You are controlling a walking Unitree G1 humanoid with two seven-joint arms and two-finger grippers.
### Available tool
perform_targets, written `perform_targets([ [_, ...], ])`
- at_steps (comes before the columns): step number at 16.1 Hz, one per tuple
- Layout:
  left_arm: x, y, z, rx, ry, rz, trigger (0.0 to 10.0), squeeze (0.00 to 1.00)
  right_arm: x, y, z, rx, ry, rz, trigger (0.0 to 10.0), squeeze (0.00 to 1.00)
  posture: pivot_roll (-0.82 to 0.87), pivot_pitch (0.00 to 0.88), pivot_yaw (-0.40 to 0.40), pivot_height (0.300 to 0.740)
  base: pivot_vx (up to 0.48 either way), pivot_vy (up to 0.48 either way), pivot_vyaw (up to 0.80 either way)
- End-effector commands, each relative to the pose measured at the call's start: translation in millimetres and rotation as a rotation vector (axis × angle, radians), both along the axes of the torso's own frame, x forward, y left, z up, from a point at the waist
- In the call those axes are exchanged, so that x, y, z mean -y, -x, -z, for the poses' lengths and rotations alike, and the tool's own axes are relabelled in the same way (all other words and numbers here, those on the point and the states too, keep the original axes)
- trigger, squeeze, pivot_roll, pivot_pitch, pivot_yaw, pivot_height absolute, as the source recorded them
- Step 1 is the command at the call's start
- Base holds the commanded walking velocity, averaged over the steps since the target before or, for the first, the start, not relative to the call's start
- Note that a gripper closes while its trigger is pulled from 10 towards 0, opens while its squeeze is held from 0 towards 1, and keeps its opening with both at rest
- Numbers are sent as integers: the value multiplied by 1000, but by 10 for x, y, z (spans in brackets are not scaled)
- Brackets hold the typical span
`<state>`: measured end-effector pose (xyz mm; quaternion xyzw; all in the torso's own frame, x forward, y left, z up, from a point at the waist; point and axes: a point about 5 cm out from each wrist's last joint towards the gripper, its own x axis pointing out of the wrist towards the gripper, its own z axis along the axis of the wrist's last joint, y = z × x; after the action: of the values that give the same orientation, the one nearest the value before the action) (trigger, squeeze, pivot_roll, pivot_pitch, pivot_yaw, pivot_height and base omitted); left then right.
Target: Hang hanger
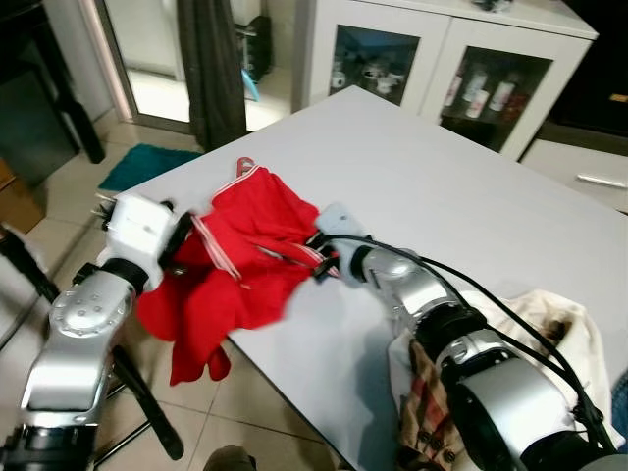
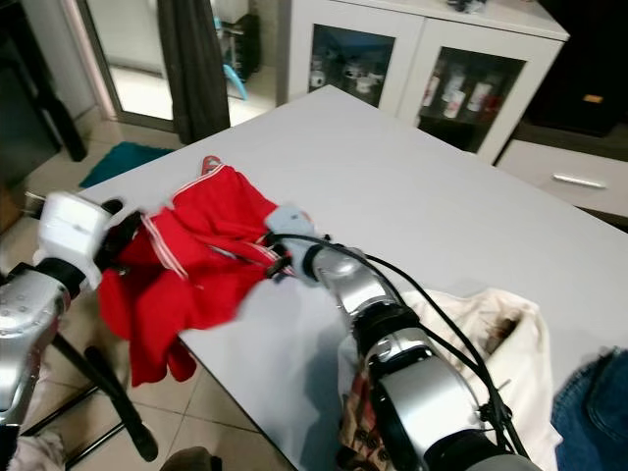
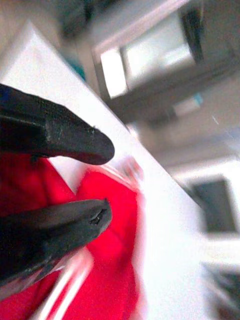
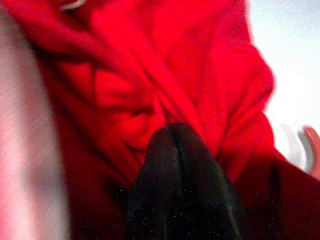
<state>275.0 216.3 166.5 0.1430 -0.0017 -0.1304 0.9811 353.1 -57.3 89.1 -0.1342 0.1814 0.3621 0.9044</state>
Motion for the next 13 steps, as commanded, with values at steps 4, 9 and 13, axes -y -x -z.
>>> perform_targets([
  [4, 202, 125, 169, -104, 93, 175, 10000, 0, 179, -189, -328, 104, -198, 162, 10000, 0, 166, 6, -52, 740, 0, 0, 0],
  [9, 185, 198, 222, -159, 108, 215, 10000, 0, 139, -252, -684, 207, -347, 108, 10000, 0, 163, 6, -53, 740, 0, 0, 0],
  [13, 294, 325, 285, -185, 73, 323, 10000, 0, -105, -124, -787, 206, -428, -77, 10000, 0, 179, 7, -66, 740, 0, 0, 0],
])
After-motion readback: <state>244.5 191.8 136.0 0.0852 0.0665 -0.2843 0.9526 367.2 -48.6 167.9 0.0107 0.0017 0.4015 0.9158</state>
